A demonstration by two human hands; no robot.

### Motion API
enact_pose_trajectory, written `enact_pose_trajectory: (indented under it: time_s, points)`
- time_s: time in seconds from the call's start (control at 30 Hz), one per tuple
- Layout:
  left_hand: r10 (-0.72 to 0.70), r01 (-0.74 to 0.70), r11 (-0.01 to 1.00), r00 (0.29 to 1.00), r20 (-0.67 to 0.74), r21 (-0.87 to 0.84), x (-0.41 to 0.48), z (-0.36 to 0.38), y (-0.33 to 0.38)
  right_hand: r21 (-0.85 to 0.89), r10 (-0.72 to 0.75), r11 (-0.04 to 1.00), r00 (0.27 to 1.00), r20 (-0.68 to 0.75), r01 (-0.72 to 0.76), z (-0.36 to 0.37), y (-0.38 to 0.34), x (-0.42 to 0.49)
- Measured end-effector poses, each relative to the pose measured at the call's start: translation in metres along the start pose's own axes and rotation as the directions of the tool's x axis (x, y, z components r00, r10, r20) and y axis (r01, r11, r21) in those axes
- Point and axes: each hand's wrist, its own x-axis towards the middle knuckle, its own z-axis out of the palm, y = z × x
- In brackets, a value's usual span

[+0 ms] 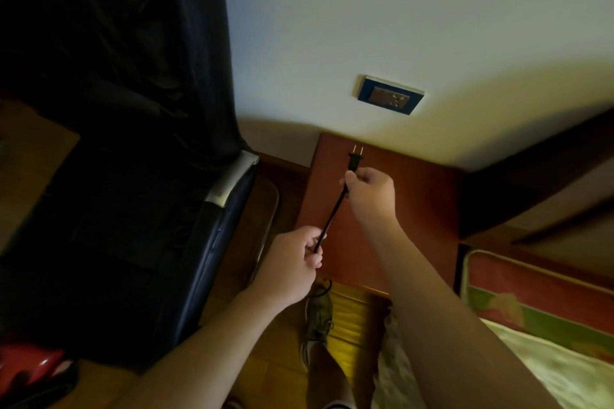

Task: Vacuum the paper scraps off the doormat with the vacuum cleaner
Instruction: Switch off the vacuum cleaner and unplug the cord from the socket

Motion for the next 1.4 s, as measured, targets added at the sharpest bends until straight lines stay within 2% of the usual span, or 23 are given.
enact_pose_trajectory:
  time_s: [0.27,0.43,0.73,0.9,1.07,1.3,1.4]
  points:
    - [0.140,-0.150,0.980,0.986,-0.085,-0.128,-0.094,-0.030,0.017,-0.016,-0.189,0.982,0.979,-0.082,0.188,-0.026,-0.041,-0.110]
    - [0.260,-0.278,0.940,0.959,-0.108,-0.197,-0.165,-0.056,0.037,-0.044,-0.313,0.950,0.939,-0.142,0.310,-0.047,-0.083,-0.197]
    - [0.438,-0.469,0.856,0.881,-0.178,-0.216,-0.292,-0.107,0.092,-0.041,-0.468,0.882,0.859,-0.209,0.470,-0.085,-0.161,-0.349]
    - [0.532,-0.578,0.799,0.808,-0.252,-0.168,-0.356,-0.137,0.147,-0.021,-0.572,0.812,0.788,-0.229,0.584,-0.123,-0.217,-0.422]
    - [0.571,-0.640,0.758,0.743,-0.348,-0.124,-0.404,-0.154,0.190,0.013,-0.670,0.727,0.713,-0.209,0.687,-0.156,-0.256,-0.471]
    - [0.500,-0.622,0.779,0.692,-0.521,-0.079,-0.450,-0.154,0.209,0.070,-0.764,0.635,0.638,-0.094,0.770,-0.175,-0.275,-0.511]
    - [0.496,-0.624,0.781,0.645,-0.581,-0.027,-0.472,-0.160,0.208,0.082,-0.794,0.603,0.607,-0.030,0.793,-0.171,-0.284,-0.528]
